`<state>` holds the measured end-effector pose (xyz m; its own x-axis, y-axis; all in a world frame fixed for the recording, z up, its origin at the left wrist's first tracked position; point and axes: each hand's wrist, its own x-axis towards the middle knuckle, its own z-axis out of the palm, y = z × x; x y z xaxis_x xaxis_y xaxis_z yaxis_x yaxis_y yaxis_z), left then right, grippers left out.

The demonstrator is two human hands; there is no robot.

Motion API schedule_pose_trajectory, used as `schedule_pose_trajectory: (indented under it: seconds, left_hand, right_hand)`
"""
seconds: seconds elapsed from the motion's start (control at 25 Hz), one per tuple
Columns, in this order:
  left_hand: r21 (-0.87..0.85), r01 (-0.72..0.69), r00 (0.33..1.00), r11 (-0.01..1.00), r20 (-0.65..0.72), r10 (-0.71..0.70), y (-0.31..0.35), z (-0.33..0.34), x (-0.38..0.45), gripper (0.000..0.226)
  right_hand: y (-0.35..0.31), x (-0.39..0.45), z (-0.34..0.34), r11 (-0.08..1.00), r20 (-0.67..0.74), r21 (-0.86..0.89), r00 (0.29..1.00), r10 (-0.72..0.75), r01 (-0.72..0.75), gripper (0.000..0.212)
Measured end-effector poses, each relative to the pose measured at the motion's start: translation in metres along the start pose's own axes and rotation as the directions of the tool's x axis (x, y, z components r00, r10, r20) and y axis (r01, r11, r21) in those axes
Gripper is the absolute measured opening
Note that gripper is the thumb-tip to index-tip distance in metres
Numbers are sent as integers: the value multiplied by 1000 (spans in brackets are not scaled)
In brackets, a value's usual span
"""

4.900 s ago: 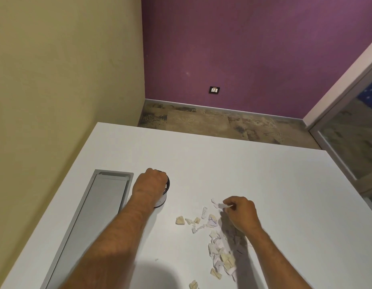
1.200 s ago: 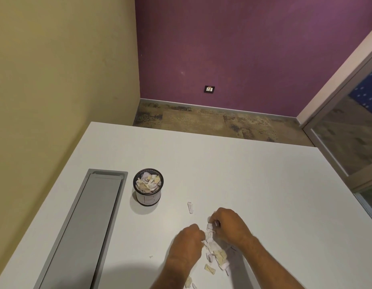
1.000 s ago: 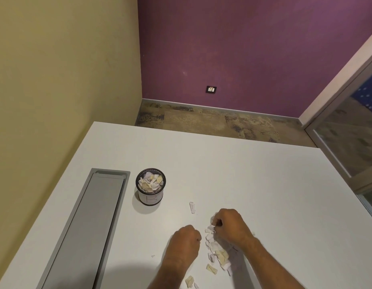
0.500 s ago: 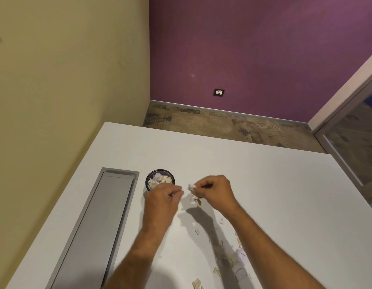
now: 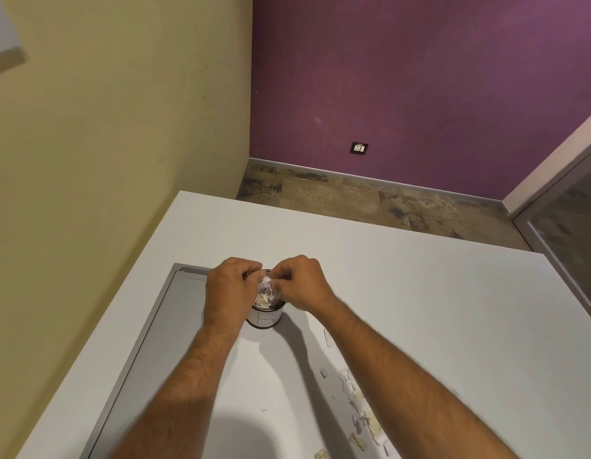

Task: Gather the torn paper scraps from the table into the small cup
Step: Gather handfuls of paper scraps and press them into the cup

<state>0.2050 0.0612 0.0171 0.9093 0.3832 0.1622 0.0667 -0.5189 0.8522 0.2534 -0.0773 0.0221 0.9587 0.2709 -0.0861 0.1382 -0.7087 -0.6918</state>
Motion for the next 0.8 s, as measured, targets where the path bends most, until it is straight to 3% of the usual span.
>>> schedule_pose_trajectory:
  seconds: [0.12,0.28,0.36,0.52,0.68,0.76,0.8]
  left_hand:
    - [61,-51,997,997,53,48,-2,6,3,7]
    - [216,-59,980,975,199,15,-3,13,9,10]
    - [349,-105,956,931,293,-2,-6,14,8,15]
    - [496,-261,944,828,310,112,-5,14,5,23]
    - [279,-486,873,828,194,447,16,28,-27,12]
    - [122,-495,827,860,368,424,22,44,-51,24]
    - [98,-495,773,863,505,385,23,55,-63,31]
  right_hand:
    - [9,-4,-3,999,37,39,999,-18,16,32]
    - [19,-10,-15,915,-14,389,993,121,-106,42]
    - [30,-16,-24,882,-32,452,986,161,-130,38]
    - [71,-37,-49,935,-105,315,973,208,-165,27]
    - [119,-70,-69,958,-138,72,948,287,-279,24]
    - [138,-87,-75,943,-124,-75,941,315,-325,24]
    - [146,-95,-78,927,-107,-141,937,334,-347,25]
